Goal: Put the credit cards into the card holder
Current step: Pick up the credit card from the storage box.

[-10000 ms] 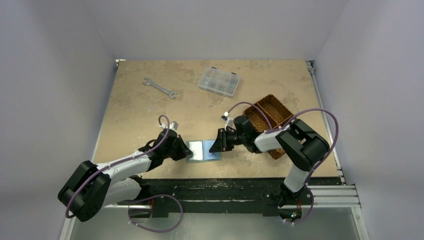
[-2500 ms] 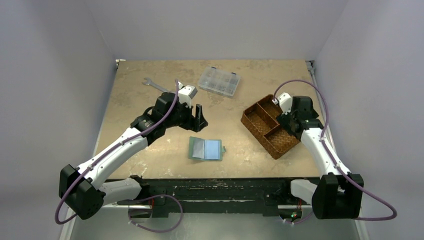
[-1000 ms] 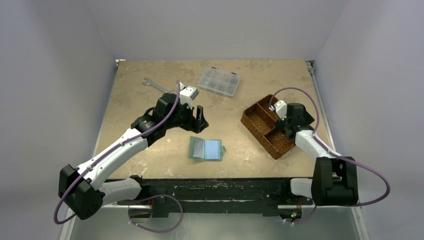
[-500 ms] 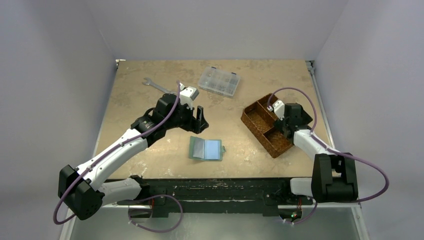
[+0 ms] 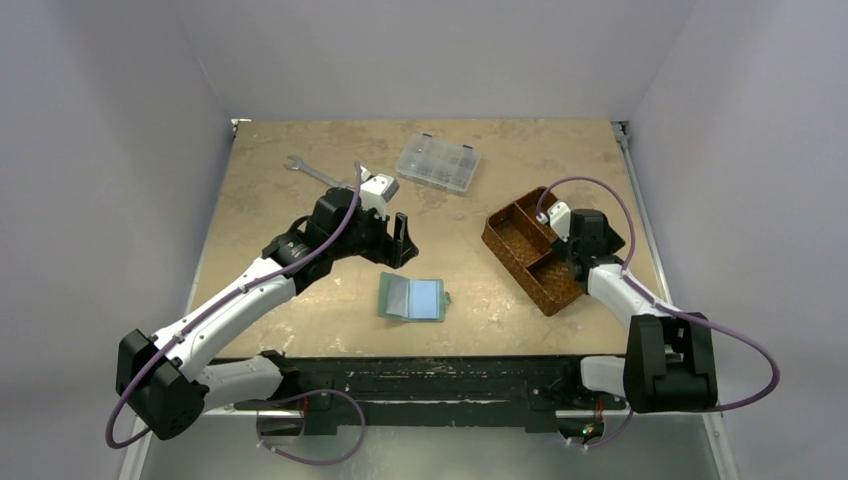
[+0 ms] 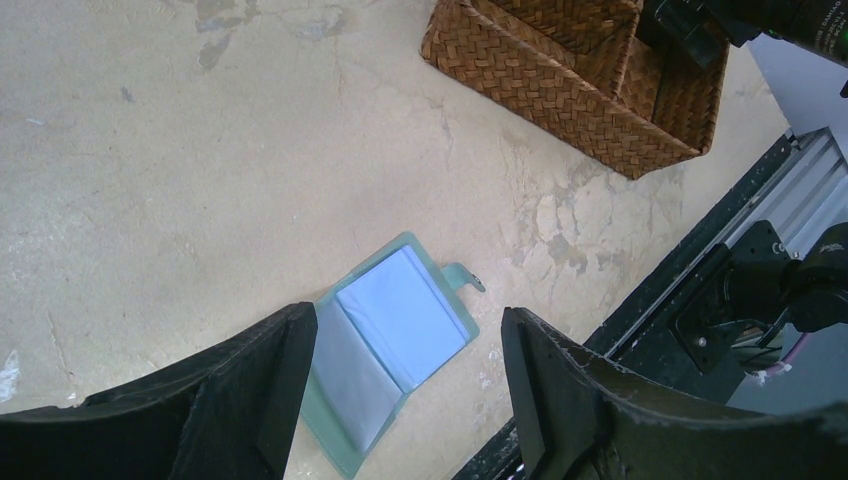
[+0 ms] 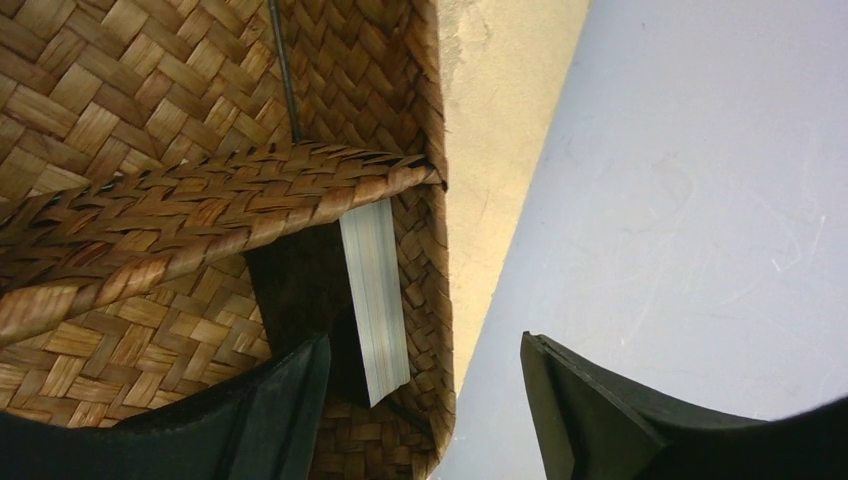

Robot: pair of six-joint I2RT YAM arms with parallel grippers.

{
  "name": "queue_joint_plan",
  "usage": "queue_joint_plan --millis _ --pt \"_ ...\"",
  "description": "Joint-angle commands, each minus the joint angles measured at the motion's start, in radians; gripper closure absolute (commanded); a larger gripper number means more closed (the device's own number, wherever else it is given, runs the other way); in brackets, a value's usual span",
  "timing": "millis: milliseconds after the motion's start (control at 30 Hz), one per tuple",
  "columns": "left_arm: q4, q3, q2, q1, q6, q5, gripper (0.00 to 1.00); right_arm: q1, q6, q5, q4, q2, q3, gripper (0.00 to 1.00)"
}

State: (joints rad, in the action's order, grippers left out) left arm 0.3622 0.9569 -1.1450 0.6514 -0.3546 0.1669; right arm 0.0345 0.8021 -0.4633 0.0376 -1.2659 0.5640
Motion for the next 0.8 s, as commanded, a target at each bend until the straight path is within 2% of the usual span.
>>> queue_joint_plan --millis 0,233,767 --pt "-0.012 -0.001 0.027 0.007 0.020 -0.009 0.28 0.004 -0.002 -0.039 -0.062 0.033 -0.001 0.24" --pt "-0.012 -0.002 0.028 0.006 0.021 -0.010 0.28 0.004 -0.016 -0.048 -0.067 0.038 0.002 0.40" --pt "-0.012 -0.004 0.028 0.010 0.021 -0.007 0.28 0.004 0.000 -0.040 -0.063 0.089 -0.028 0.55"
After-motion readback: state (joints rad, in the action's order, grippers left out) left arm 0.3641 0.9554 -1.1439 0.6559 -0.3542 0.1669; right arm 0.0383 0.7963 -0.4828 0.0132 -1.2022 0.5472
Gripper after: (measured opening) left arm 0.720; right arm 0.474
